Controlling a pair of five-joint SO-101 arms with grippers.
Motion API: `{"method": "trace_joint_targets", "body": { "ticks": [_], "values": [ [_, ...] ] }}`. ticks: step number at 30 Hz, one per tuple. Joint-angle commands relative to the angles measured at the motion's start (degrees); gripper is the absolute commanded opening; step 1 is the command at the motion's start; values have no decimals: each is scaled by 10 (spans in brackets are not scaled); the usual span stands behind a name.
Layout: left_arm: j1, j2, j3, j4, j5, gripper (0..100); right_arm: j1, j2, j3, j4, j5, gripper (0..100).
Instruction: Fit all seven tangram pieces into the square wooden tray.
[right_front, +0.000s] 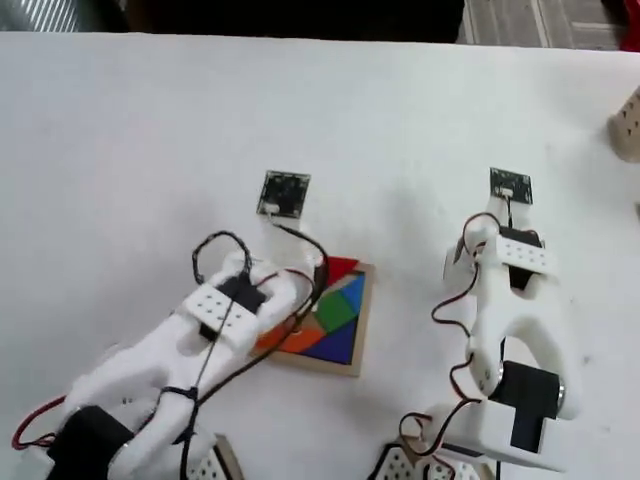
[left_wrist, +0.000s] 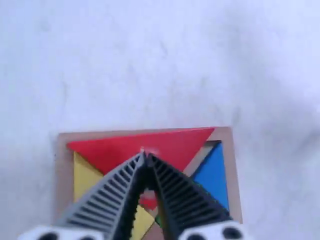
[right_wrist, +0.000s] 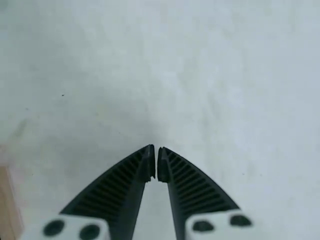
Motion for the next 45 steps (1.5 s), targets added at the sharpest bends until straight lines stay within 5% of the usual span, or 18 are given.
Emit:
{"method": "trace_joint_targets", "body": {
  "ticks": [1, 17, 28, 35, 45],
  "values": [
    [-2, -25, -53, -1, -3, 23, -7, -2, -6, -14, -5, 23],
    [-7, 225, -194, -3, -3, 23, -7, -2, -6, -14, -5, 23],
    [3, 237, -176, -2, -4, 23, -7, -2, -6, -22, -4, 23],
    [-15, 205, -187, 4, -5, 23, -15, -2, -6, -29, -4, 23],
    [-123, -26, -62, 35, -7, 23, -16, -29, 2, -7, -5, 19]
  ]
}}
